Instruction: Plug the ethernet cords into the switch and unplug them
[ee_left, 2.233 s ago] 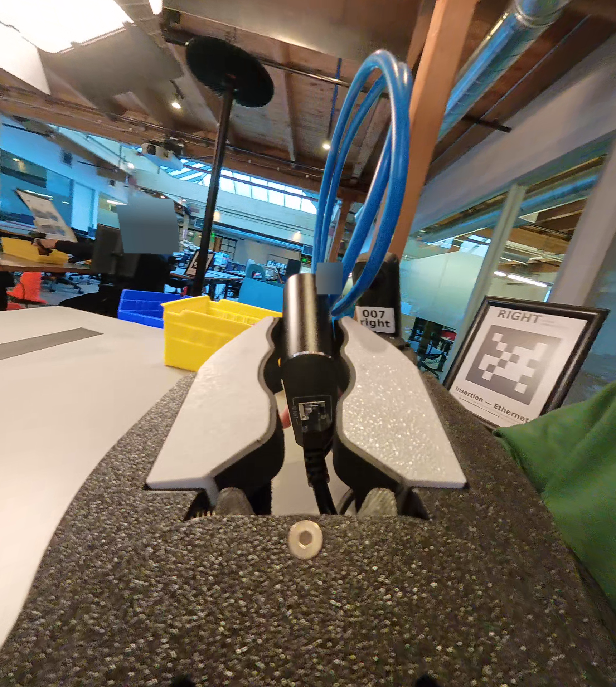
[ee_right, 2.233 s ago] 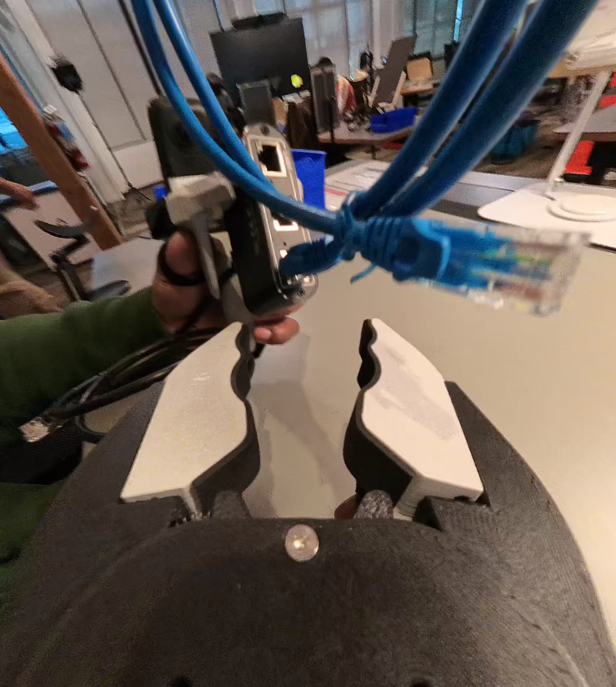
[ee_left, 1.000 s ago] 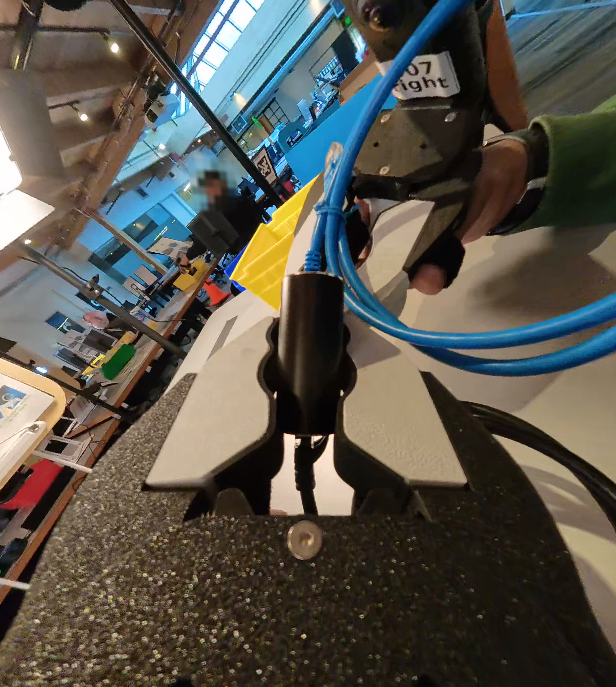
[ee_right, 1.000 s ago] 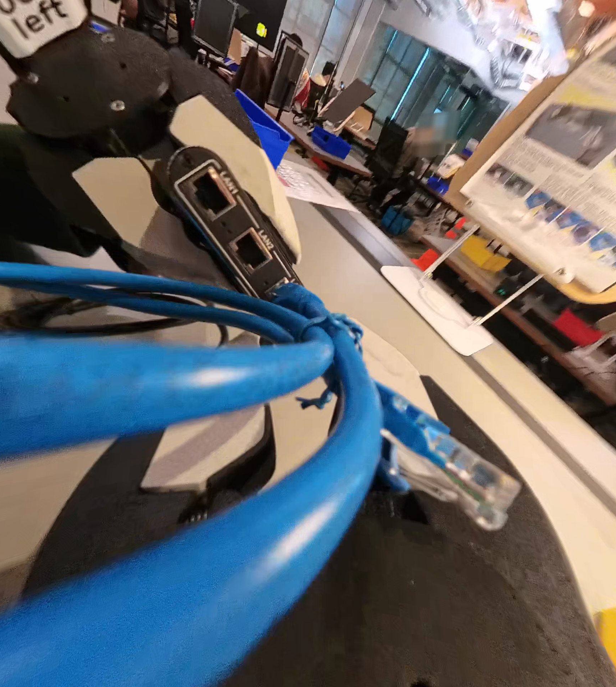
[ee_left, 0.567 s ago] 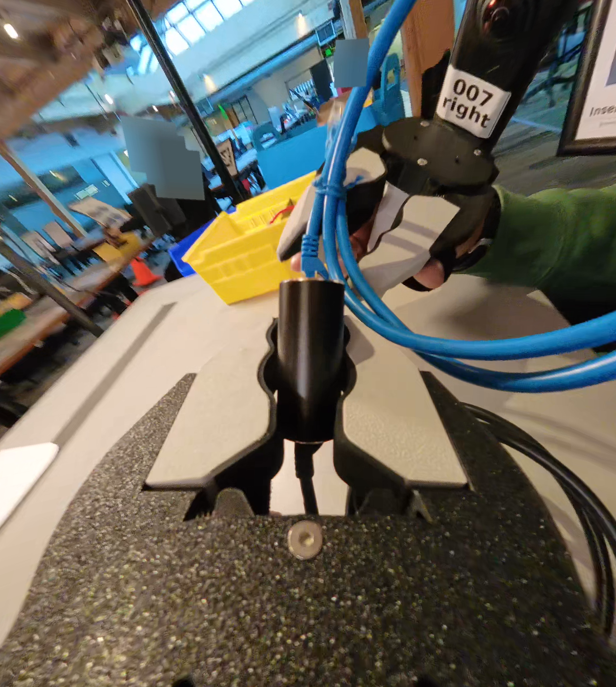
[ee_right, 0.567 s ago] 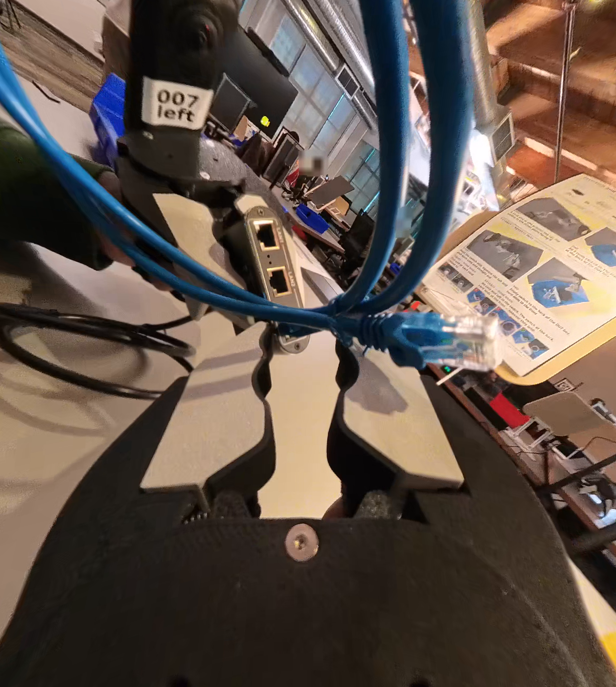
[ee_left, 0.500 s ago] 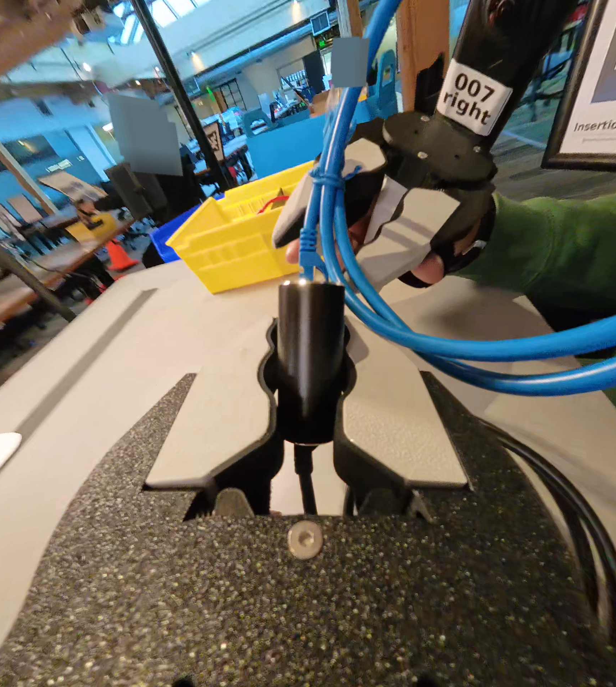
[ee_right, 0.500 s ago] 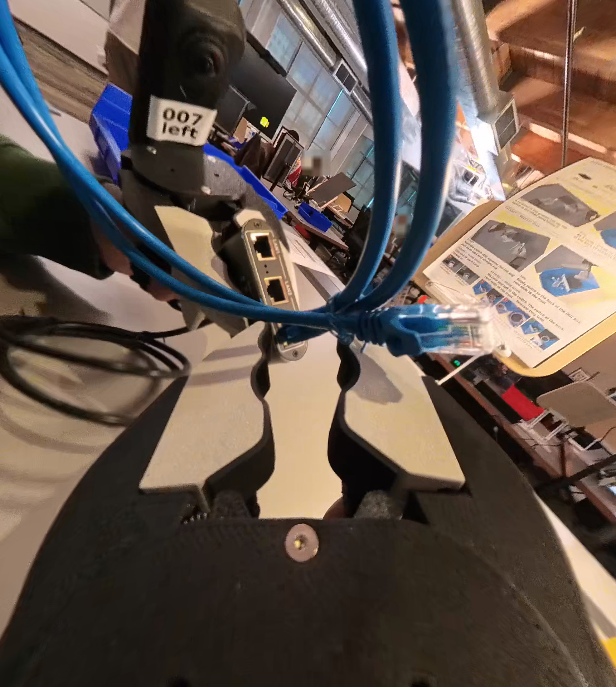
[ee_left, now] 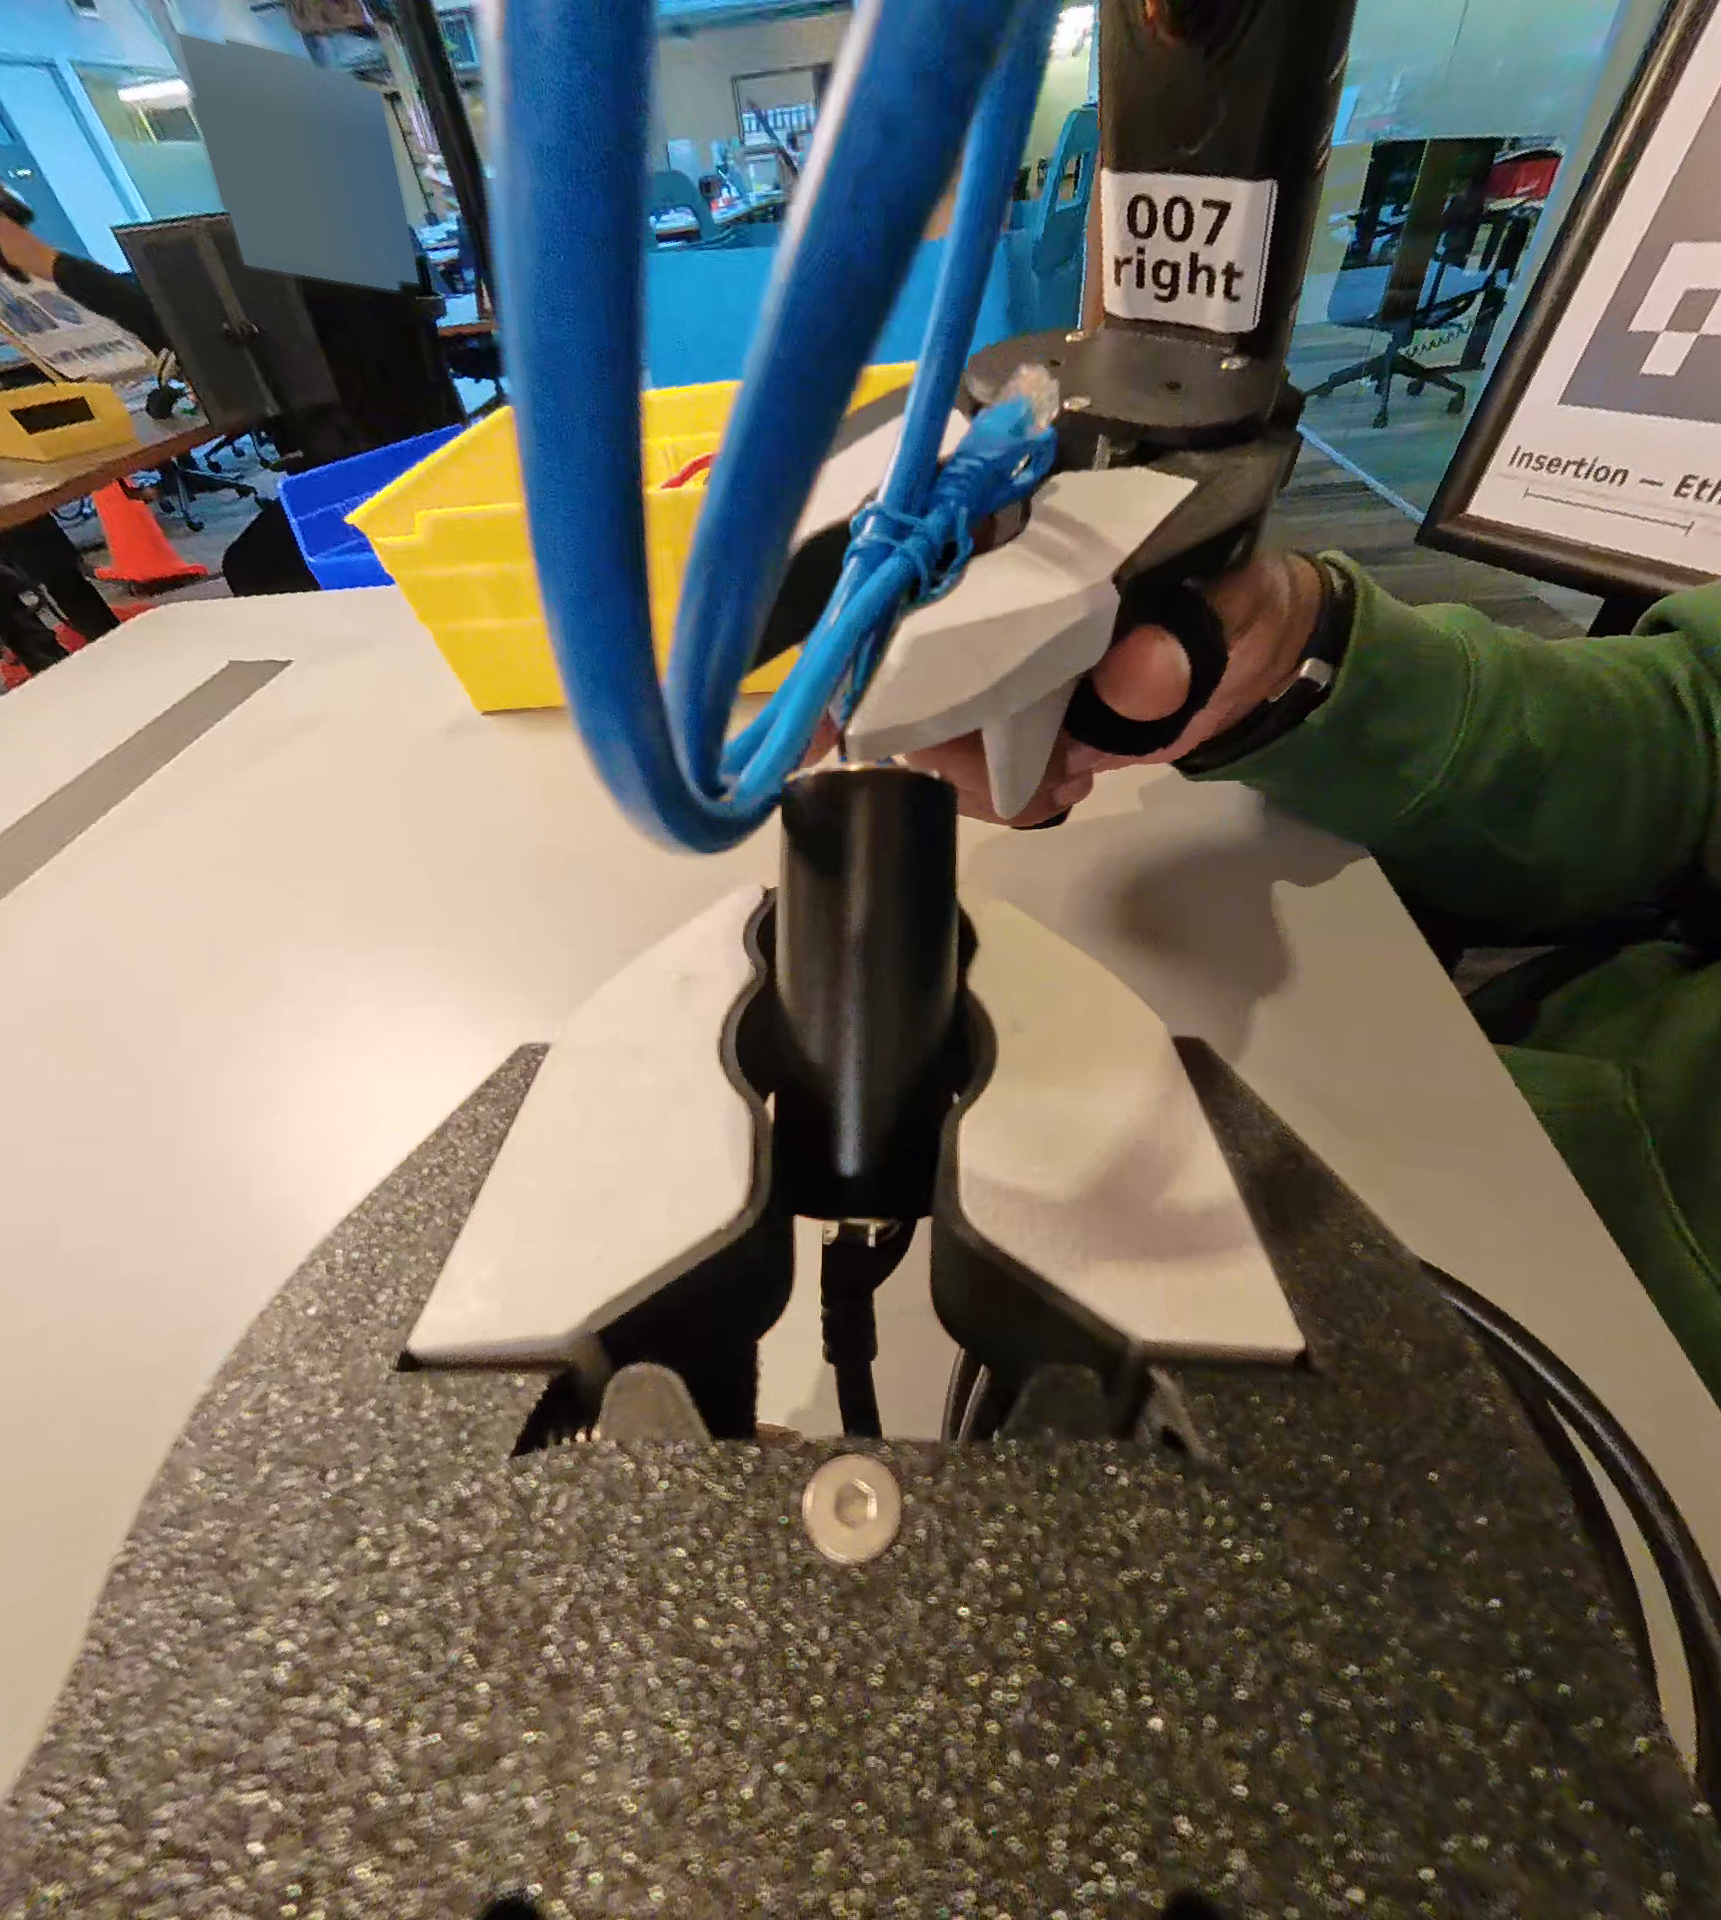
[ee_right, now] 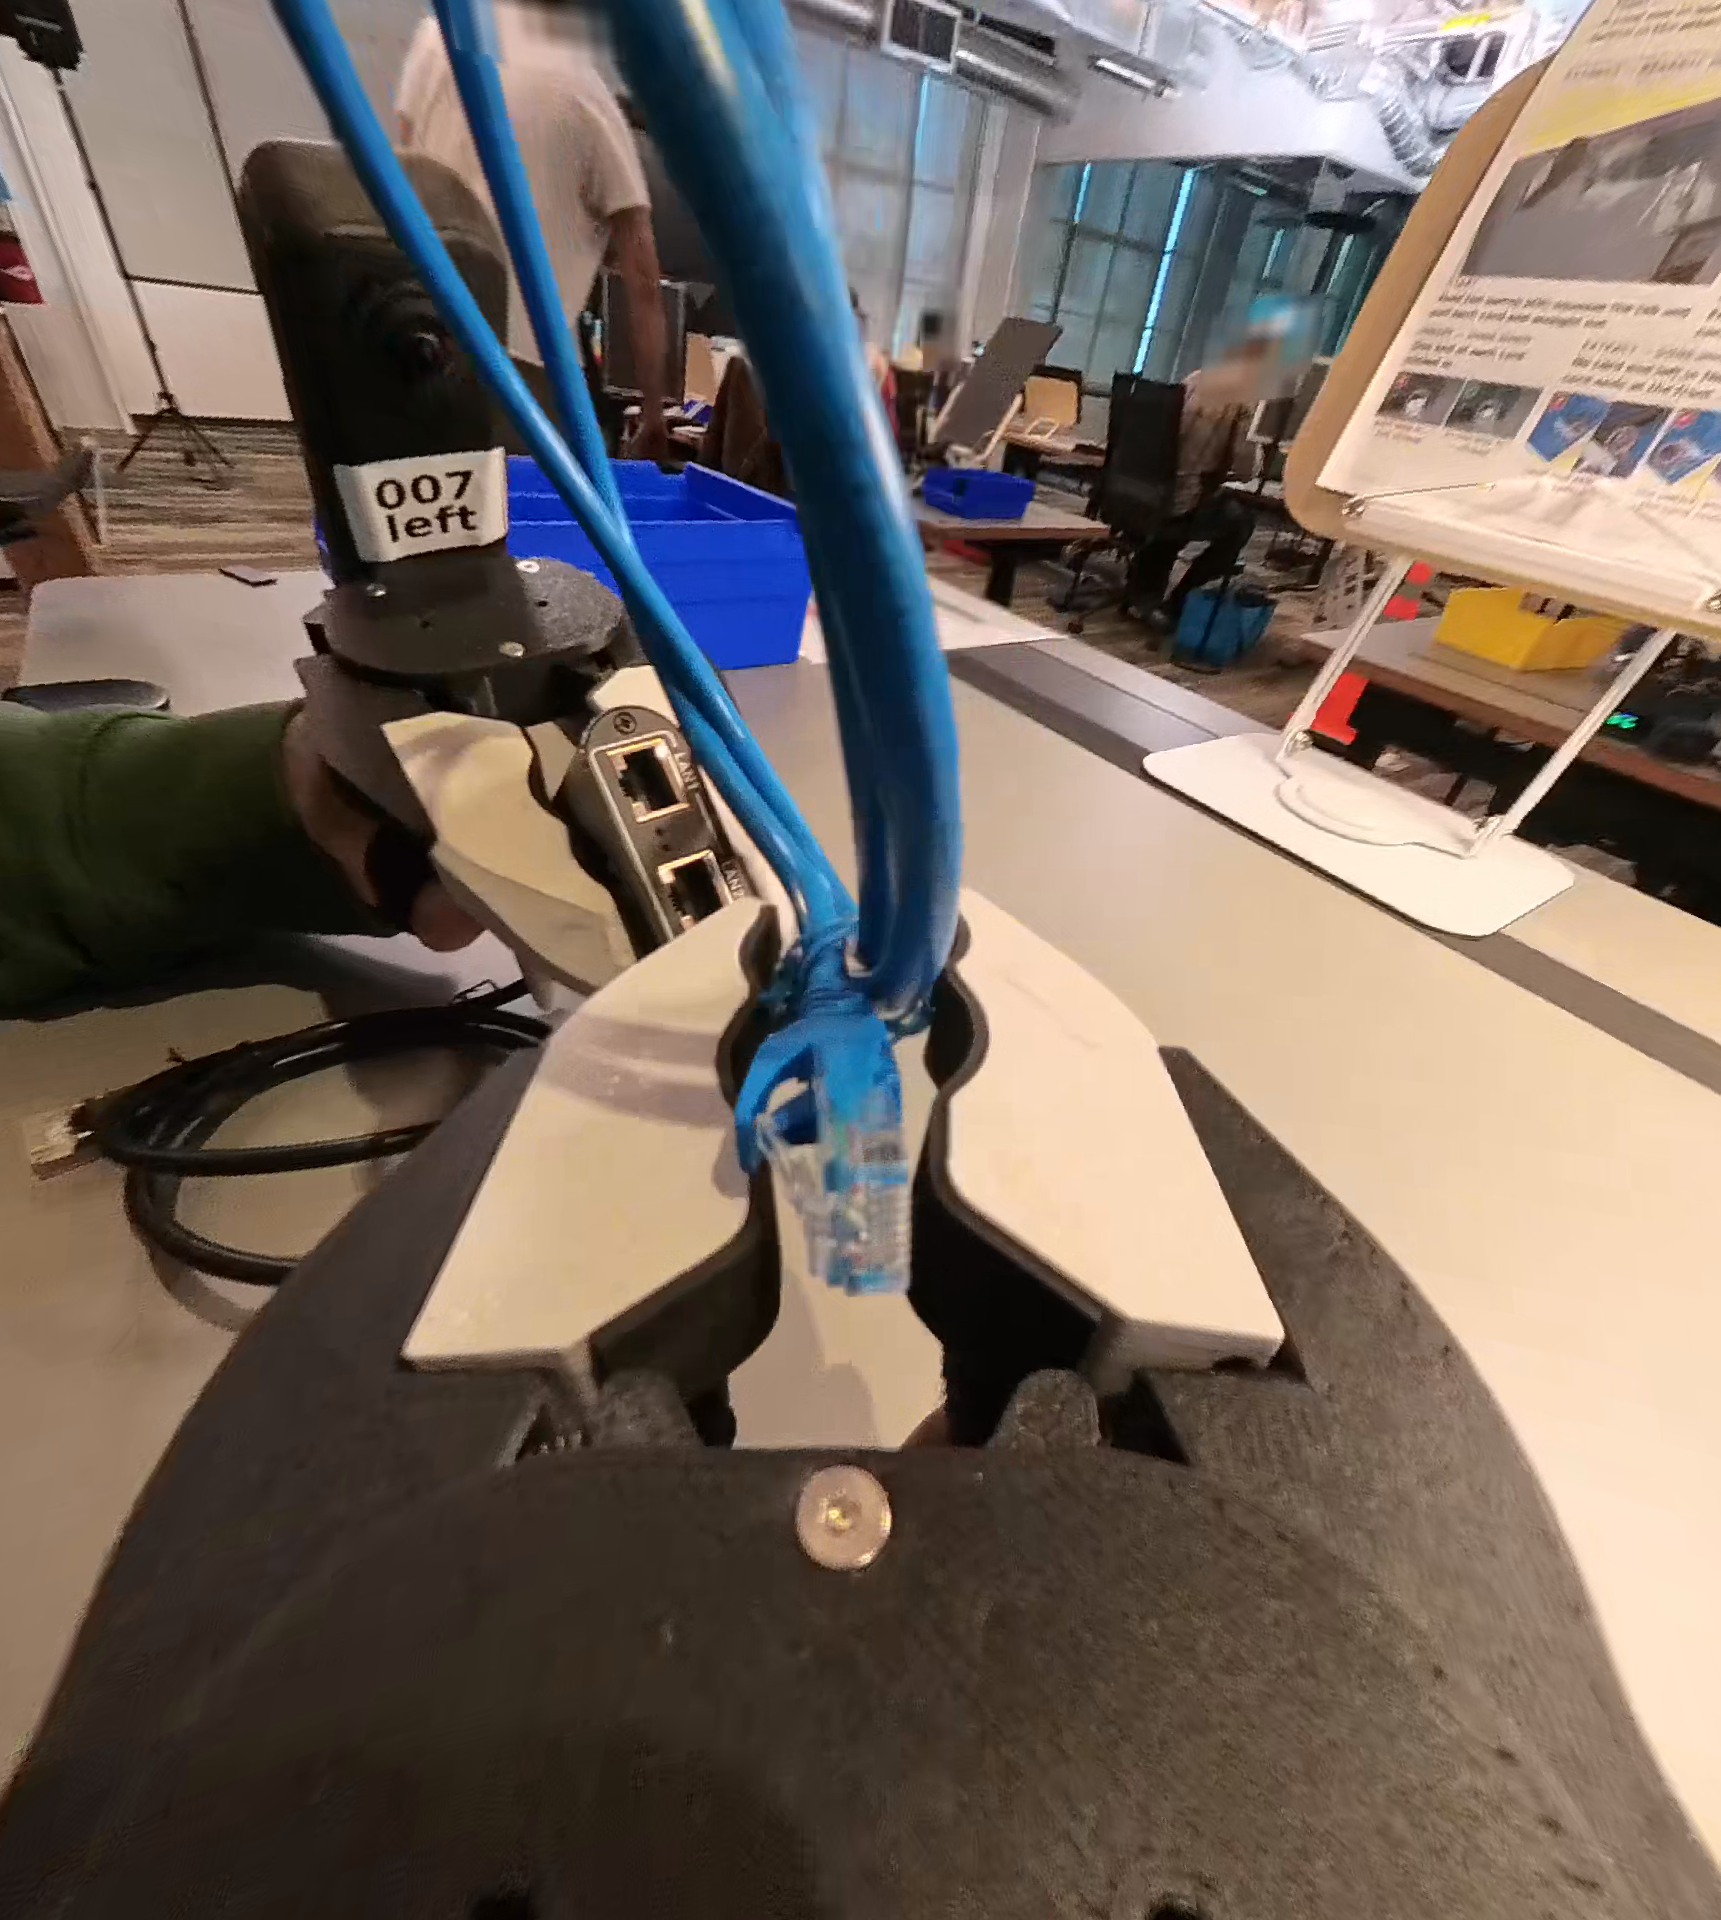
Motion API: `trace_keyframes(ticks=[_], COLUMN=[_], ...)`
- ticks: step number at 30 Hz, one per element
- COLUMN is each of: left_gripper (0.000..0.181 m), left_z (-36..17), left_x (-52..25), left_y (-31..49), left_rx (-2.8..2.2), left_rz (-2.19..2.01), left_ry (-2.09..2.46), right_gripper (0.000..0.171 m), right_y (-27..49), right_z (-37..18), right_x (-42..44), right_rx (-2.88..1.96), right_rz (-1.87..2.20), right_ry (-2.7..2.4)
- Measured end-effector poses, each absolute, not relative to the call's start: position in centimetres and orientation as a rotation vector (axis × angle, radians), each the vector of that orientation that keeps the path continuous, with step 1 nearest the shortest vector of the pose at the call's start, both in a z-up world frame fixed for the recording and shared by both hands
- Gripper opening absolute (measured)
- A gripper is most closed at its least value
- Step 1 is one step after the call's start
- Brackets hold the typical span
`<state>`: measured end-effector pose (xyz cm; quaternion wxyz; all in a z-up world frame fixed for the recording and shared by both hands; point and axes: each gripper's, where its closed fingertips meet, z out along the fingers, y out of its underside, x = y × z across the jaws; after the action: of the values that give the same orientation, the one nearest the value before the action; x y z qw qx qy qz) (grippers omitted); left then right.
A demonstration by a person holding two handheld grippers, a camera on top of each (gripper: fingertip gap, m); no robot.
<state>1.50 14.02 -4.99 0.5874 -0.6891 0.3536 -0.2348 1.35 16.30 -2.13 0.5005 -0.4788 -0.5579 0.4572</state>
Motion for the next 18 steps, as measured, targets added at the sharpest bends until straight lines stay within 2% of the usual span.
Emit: trace_keyframes(ticks=[8,18], left_gripper=[0.028,0.028], left_z=[-4.98,-4.98], left_x=[1.34,1.3], left_y=[14.14,14.29], left_rx=[-1.607,-1.599], left_rz=[-0.513,-0.488], left_ry=[0.827,0.827], right_gripper=[0.033,0.032], right_y=[15.81,15.84], right_z=[-2.88,-2.95], right_x=[1.75,2.21], right_rx=[-1.122,-1.088], right_rz=[1.072,1.045], right_ry=[-1.443,-1.468])
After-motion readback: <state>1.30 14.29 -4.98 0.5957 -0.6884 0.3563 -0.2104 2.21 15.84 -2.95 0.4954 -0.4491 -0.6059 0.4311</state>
